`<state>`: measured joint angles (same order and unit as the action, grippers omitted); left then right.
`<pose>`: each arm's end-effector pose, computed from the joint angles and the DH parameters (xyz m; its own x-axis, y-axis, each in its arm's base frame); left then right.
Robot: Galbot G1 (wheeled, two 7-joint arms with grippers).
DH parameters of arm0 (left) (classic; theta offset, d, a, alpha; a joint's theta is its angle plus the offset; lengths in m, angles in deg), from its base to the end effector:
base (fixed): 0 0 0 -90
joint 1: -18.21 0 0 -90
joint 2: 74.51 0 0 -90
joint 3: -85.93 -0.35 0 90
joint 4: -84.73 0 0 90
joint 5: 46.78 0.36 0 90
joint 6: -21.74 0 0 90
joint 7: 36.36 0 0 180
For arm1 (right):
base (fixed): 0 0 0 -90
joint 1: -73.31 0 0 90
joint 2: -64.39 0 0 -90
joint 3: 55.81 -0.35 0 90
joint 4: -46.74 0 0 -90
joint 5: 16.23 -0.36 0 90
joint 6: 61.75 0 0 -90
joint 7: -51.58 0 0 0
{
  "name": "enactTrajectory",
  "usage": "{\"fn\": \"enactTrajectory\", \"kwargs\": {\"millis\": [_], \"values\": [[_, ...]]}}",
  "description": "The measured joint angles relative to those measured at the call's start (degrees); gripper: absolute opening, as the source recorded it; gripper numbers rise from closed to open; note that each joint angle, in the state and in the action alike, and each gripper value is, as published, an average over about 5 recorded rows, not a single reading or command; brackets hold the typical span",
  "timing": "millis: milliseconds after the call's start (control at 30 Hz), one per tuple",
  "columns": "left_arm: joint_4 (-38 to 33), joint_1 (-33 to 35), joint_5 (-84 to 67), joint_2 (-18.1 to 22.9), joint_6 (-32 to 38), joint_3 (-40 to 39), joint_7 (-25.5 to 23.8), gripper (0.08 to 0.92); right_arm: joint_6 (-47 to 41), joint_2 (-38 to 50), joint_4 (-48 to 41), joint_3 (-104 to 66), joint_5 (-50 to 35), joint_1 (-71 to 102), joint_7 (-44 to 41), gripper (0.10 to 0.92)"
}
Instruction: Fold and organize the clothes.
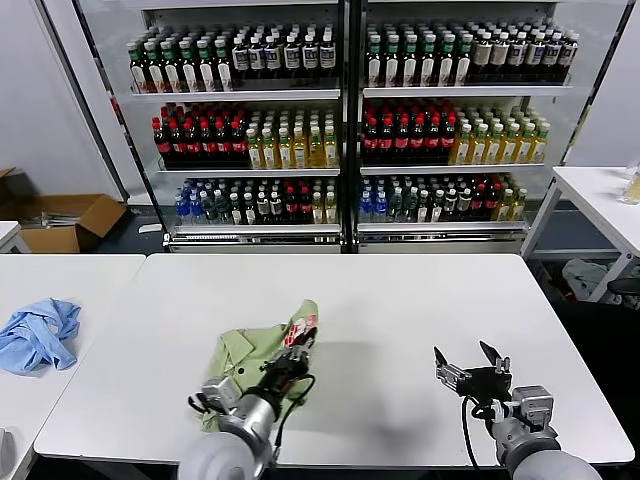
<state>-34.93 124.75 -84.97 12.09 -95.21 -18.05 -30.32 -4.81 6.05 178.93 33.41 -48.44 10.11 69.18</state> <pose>0.2409 -0.0652 -0.2552 -0.8781 0.4300 0.2098 0.2345 0.7689 -0.5948 0.1974 -0.0599 -0.2008 -0.9220 -0.0544 0.3834 -0.0842 0.9946 -0.0612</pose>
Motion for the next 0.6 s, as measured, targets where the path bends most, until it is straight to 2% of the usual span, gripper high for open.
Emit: {"fn": "enactTrajectory", "kwargs": {"millis": [333,600], "values": [[-1.51,0.85,4.78,0.23,4.41,-1.06,-4.7,0.495,-0.01,0.0,-0.09,1.62,0.03,-1.65,-0.34,0.823],[-4.21,4.86,12.52,-3.68,11.08,6.91,-8.5,0.729,-0.01,-1.97,-3.5,10.83,0.48,-7.57,-0.22,0.823]]}}
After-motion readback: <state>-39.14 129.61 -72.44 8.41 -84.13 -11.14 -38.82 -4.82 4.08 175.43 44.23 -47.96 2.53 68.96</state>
